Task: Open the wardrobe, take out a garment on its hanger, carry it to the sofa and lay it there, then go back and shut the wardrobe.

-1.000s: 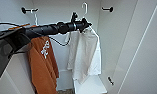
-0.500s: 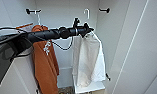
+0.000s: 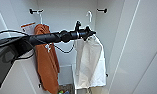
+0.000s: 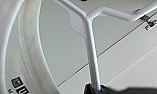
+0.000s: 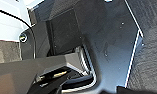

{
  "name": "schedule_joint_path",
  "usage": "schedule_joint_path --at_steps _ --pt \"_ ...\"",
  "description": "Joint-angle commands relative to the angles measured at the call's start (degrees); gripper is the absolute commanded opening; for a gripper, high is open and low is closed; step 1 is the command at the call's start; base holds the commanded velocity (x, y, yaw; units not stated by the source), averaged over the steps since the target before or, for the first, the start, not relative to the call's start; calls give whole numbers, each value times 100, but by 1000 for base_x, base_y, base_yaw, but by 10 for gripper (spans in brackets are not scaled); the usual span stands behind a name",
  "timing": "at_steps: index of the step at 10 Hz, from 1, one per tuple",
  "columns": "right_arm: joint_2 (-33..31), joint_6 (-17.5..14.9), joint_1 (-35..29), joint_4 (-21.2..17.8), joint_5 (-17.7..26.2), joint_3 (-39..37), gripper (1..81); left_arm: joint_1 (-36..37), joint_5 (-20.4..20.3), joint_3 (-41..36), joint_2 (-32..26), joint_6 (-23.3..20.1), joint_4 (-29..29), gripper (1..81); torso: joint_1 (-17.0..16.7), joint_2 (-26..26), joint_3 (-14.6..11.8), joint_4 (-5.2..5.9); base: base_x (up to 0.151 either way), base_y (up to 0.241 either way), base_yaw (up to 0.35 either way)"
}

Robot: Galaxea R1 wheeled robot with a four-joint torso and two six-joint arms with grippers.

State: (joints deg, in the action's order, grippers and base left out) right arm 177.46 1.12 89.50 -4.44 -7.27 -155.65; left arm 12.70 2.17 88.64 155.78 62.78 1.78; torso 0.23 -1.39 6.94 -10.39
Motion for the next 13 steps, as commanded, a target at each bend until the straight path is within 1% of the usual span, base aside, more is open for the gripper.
schedule_joint_path --at_steps 1,3,4,5,8,9,13 --pt "38 -7 -165 -22 313 27 811 1011 -296 -100 -3 -135 200 10 -2 0 0 0 -106 0 0" --pt "38 -7 -156 -22 305 27 811 896 -305 -206 -12 -126 261 10 2 0 0 0 -106 0 0" --pt "38 -7 -147 -22 252 27 811 826 -399 -241 -3 -135 270 10 2 0 0 0 -106 0 0" --pt "38 -7 -147 -22 252 27 811 747 -507 -259 -12 -135 340 10 2 0 0 0 0 0 0" --pt "29 2 -138 -31 243 27 811 571 -525 -390 32 -135 489 10 -9 -4 -2 0 0 0 0" --pt "29 -6 -121 -22 199 27 811 449 -533 -461 41 -126 665 10 -7 -2 0 0 0 0 0" --pt "29 2 -121 -31 190 27 811 254 -630 -488 67 -135 727 10 -7 -2 -2 0 0 0 0"
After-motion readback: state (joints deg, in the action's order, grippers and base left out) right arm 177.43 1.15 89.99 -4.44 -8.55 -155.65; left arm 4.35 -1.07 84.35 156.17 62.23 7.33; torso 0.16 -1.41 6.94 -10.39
